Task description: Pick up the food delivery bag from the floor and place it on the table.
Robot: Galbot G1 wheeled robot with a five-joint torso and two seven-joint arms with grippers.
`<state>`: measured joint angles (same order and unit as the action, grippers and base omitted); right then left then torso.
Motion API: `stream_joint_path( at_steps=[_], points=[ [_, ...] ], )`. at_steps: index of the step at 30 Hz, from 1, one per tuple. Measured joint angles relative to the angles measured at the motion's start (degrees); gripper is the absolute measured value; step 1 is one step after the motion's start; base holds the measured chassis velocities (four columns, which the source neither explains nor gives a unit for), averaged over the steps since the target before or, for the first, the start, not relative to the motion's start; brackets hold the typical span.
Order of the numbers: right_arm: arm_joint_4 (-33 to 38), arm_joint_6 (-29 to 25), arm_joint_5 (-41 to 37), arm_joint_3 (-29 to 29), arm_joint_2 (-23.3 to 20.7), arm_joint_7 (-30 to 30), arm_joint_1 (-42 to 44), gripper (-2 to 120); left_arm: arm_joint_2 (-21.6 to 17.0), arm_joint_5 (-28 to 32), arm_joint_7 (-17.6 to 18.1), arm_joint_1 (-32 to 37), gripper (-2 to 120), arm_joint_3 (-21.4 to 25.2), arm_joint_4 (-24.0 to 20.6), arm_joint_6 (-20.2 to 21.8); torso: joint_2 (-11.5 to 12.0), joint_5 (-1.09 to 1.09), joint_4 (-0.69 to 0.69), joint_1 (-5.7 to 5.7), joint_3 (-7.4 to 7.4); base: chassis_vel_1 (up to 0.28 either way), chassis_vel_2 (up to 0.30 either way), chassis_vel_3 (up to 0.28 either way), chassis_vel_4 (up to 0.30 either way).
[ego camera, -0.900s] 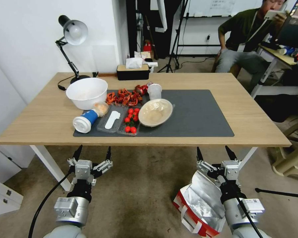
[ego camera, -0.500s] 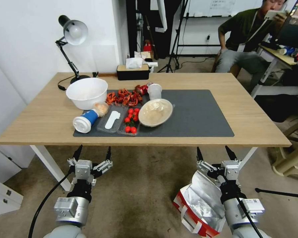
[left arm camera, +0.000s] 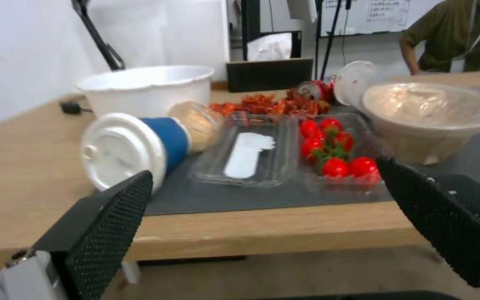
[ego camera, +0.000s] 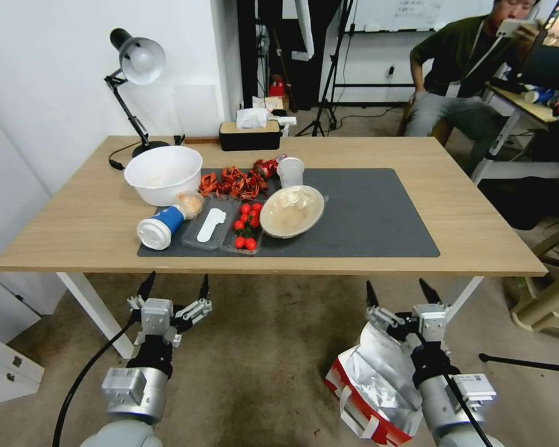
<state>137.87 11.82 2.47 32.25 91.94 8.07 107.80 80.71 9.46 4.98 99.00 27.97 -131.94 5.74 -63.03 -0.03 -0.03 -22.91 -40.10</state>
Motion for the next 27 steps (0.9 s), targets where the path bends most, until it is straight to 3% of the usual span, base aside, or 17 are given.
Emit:
stream_joint_path(
  at_steps=[4, 7, 15, 27],
  points=[
    [0.2, -0.5, -0.1, 0.3, 0.2, 0.9, -0.2, 100, -3.2, 5.7, 3.0, -2.6, 100, -2.1, -0.2, 3.6, 0.0, 0.03, 0.02, -0.01, 0.0, 0.0, 0.0, 0.0, 0.0],
    [0.2, -0.8, -0.2, 0.5, 0.2, 0.9, -0.3, 100, -3.9, 6.9, 3.7, -3.0, 100, -2.6, -0.2, 3.9, 0.0, 0.02, 0.04, -0.01, -0.01, 0.0, 0.0, 0.0, 0.0],
    [0.2, -1.5, -0.6, 0.8, 0.4, 0.3, -0.8, 100, -10.4, 19.1, 10.9, -6.4, 100, -7.2, 0.7, 5.8, 0.0, 0.03, 0.0, -0.01, -0.01, 0.0, 0.0, 0.0, 0.0],
    [0.0, -1.7, -0.7, 1.0, 0.3, -0.4, -1.1, 100, -10.2, 19.9, 11.8, -5.0, 100, -7.4, 1.6, 2.9, 0.0, 0.03, 0.03, -0.01, 0.0, 0.0, 0.0, 0.0, 0.0]
  ],
)
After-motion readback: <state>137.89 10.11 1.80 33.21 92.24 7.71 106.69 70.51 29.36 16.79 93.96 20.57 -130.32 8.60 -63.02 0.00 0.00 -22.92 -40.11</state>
